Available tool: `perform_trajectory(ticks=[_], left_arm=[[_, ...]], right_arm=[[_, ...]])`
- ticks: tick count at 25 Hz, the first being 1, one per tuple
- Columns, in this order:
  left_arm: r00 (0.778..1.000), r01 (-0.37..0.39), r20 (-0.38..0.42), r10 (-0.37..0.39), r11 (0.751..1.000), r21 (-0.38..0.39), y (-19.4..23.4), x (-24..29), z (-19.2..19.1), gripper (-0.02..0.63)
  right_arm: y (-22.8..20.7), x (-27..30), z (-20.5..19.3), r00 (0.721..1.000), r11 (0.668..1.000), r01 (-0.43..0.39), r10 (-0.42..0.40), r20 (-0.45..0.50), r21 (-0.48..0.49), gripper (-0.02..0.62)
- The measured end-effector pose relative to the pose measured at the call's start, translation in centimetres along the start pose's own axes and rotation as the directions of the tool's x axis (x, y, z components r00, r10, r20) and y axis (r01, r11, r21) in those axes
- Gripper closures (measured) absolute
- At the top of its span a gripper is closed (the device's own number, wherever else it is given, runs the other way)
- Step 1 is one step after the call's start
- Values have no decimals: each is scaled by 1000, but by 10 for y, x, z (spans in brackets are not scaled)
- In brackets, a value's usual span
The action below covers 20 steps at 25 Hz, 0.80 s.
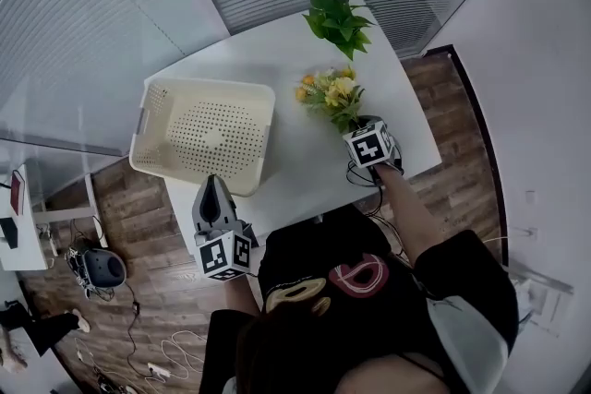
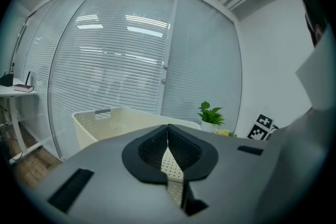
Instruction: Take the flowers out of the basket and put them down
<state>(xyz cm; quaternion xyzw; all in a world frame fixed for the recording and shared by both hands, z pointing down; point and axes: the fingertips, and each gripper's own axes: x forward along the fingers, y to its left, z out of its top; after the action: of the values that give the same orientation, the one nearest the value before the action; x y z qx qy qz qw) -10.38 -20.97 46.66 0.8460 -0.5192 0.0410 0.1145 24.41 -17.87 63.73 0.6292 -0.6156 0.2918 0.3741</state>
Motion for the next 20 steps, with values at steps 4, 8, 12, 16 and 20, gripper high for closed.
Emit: perform_trajectory(ticks=[4, 8, 12, 16, 20], left_arm=[[1000, -14, -3, 14, 1000, -4, 3, -2, -1, 589], [1000, -29, -4, 29, 999, -12, 7, -4, -2, 589], [999, -41, -7, 40, 999, -17, 10, -3, -2, 589], [999, -48, -14, 48, 999, -6, 11, -1, -4, 589], [999, -48, -21, 48, 999, -7, 11, 1, -6, 589]], right_arm=[[0, 5, 1, 1000, 1000, -3, 3, -5, 1, 568], [2, 10, 2, 1000, 1000, -22, 22, -9, 7, 565], [3, 16, 3, 999, 999, -32, 32, -23, 1, 561], [11, 20, 0, 995, 994, -98, 100, -28, 46, 535], [15, 22, -3, 989, 988, -137, 140, -38, 71, 484]])
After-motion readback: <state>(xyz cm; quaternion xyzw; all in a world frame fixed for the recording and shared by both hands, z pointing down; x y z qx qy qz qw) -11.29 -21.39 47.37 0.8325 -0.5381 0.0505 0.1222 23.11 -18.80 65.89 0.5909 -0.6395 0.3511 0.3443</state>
